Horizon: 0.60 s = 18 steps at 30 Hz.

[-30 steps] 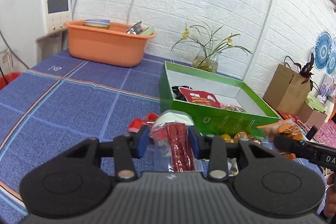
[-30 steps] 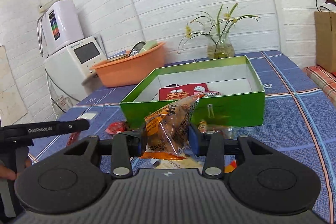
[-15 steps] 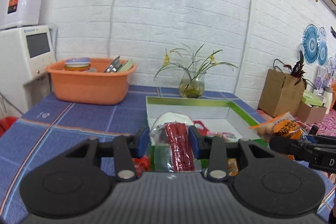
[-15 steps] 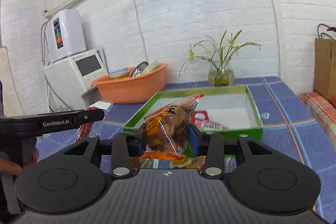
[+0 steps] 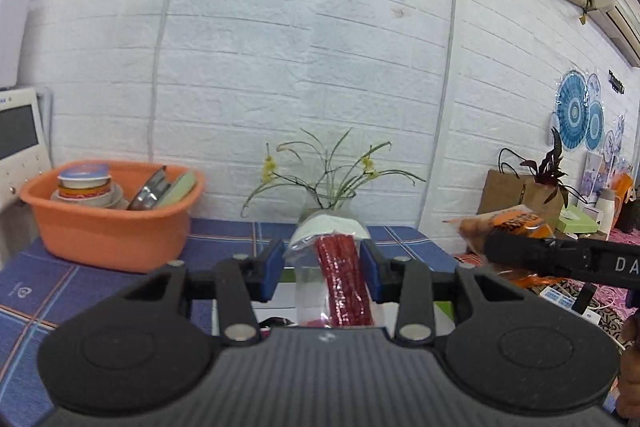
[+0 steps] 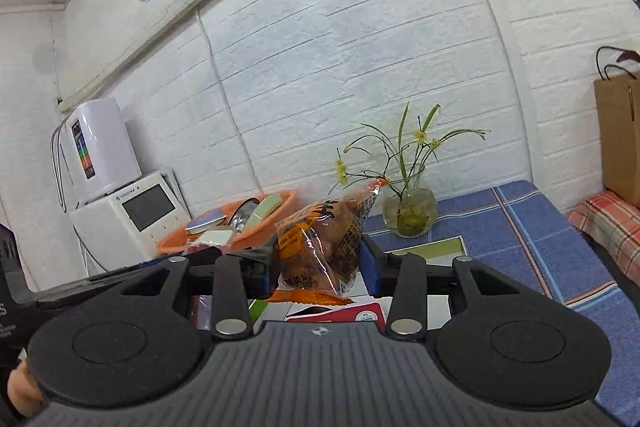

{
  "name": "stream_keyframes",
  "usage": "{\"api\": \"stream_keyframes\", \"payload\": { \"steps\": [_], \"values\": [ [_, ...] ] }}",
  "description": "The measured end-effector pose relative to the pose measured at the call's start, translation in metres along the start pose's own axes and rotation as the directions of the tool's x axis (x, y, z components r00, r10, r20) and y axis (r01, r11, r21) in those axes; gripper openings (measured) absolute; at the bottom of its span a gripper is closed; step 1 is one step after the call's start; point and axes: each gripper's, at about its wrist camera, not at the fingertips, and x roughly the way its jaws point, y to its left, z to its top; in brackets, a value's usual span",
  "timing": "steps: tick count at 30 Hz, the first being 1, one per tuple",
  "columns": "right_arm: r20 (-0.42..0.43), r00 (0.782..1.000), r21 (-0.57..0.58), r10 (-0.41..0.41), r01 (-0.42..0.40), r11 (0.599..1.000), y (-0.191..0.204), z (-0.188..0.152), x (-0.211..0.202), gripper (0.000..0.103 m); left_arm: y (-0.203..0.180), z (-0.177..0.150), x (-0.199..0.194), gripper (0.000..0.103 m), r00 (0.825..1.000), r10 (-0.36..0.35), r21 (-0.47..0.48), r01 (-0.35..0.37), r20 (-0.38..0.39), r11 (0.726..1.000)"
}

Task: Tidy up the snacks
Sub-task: 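Lower both packets into the green box and open both grippers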

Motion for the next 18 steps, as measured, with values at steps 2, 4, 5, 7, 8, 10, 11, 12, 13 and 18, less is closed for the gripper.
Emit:
{"api": "stream_keyframes", "payload": {
  "steps": [2,4,5,7,8,10,11,12,13,18],
  "values": [
    [-0.004,1.0,0.05,0.005,-0.005,0.999,-0.013,-0.007,0.012,0.07,-0.003,-0.005,0.018,0.039,0.999,-0.009,-0.006,0.009,-0.031,1.0],
    [-0.047,0.999,0.091,0.003,0.002,0.996,-0.028,-0.015,0.027,0.07,-0.006,-0.013,0.033,0.039,0.998,0.013,0.031,-0.012,-0.056,0.999],
    [-0.089,0.996,0.088,-0.005,0.013,0.996,-0.034,-0.018,0.035,0.07,-0.006,-0.018,0.039,0.039,0.998,0.021,0.046,-0.018,-0.066,0.999],
    [-0.114,0.993,0.089,-0.038,0.048,0.995,-0.045,-0.024,0.047,0.07,-0.004,-0.027,0.05,0.039,0.995,0.031,0.048,-0.026,-0.096,0.998],
    [-0.132,0.989,0.09,-0.061,0.073,0.993,-0.05,-0.027,0.051,0.07,-0.003,-0.031,0.056,0.039,0.993,0.037,0.045,-0.032,-0.11,0.998],
    [-0.158,0.985,0.085,-0.071,0.085,0.993,-0.058,-0.032,0.058,0.07,-0.003,-0.038,0.066,0.039,0.991,0.048,0.057,-0.041,-0.128,0.998],
    [-0.167,0.983,0.082,-0.073,0.088,0.993,-0.06,-0.035,0.06,0.07,-0.004,-0.04,0.072,0.039,0.989,0.059,0.068,-0.051,-0.134,0.996],
    [-0.173,0.982,0.078,-0.073,0.088,0.993,-0.061,-0.037,0.063,0.07,-0.004,-0.043,0.077,0.04,0.988,0.068,0.076,-0.058,-0.138,0.995],
    [-0.178,0.981,0.075,-0.072,0.086,0.993,-0.061,-0.038,0.065,0.07,-0.005,-0.045,0.081,0.042,0.987,0.072,0.085,-0.06,-0.144,0.995],
    [-0.196,0.976,0.063,-0.09,0.104,0.993,-0.066,-0.046,0.076,0.073,-0.004,-0.055,0.092,0.053,0.987,0.08,0.089,-0.067,-0.141,0.994]
  ]
}}
